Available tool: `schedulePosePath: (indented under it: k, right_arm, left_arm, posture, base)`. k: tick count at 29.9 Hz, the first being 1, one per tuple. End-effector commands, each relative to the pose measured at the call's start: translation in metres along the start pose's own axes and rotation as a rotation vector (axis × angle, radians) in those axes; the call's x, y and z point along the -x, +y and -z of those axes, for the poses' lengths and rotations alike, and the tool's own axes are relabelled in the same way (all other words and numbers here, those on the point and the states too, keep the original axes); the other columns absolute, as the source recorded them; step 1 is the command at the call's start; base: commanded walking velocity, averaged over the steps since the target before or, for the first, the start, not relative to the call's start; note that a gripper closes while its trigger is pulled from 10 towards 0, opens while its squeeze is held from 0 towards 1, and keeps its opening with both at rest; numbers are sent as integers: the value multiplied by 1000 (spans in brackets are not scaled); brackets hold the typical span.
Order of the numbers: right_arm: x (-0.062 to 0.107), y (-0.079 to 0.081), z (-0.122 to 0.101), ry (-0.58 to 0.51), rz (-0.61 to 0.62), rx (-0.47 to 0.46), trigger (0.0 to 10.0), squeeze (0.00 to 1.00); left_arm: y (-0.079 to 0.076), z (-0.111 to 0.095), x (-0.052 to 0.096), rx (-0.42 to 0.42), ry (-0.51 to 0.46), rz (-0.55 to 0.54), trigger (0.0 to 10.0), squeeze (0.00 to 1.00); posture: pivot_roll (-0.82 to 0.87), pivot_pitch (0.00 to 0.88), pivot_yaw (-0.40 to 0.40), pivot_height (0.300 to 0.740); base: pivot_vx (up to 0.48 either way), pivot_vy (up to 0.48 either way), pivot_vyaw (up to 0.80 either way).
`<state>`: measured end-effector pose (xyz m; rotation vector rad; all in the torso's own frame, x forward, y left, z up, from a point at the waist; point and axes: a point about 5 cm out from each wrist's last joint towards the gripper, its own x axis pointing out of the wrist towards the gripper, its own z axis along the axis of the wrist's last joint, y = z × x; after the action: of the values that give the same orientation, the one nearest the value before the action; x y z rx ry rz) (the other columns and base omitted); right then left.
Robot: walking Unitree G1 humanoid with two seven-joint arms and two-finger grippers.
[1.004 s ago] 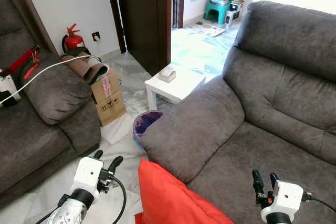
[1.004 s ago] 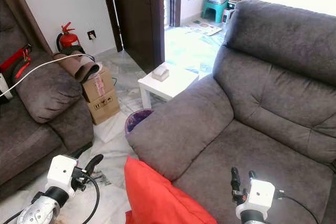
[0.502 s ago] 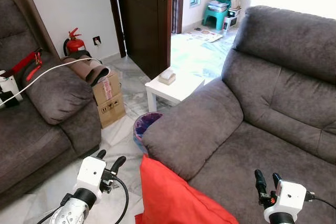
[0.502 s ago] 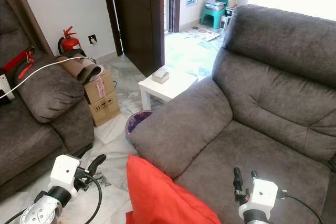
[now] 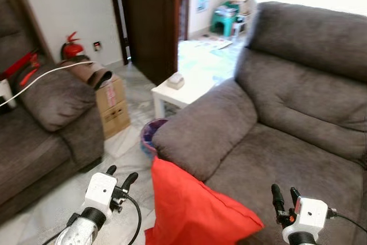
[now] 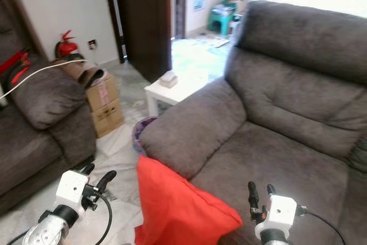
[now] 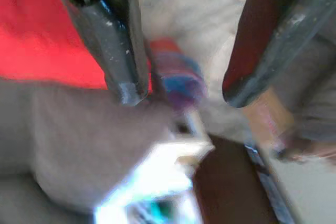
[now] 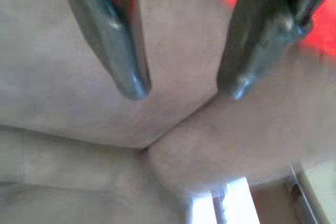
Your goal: Move the pillow to the sofa from floor
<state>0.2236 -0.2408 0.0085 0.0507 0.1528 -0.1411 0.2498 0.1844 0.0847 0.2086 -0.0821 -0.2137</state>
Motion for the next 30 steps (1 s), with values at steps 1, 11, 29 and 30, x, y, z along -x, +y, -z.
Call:
schedulePosePath:
  k: [1,11,29,30]
  right_arm:
    - [-8,10,-8,-29,-37,-3,10000,0]
    - [-9,13,-8,-23,-48,-5,10000,0]
    - [-12,14,-6,-1,-45,3,10000,0]
    - [-12,14,-6,-1,-45,3,10000,0]
  left_arm:
    - [1,20,13,29,97,-14,10000,0]
    - [2,21,14,29,110,-26,10000,0]
    - [4,21,15,21,114,-33,10000,0]
    - [4,21,15,21,114,-33,10000,0]
  posture:
    - [-38,53,31,658]
    - [-25,69,28,658]
    - [-15,81,26,638]
    - [-15,81,26,638]
  base:
    - [0,0,0]
    - [0,0,0]
    - [0,0,0]
    - [0,0,0]
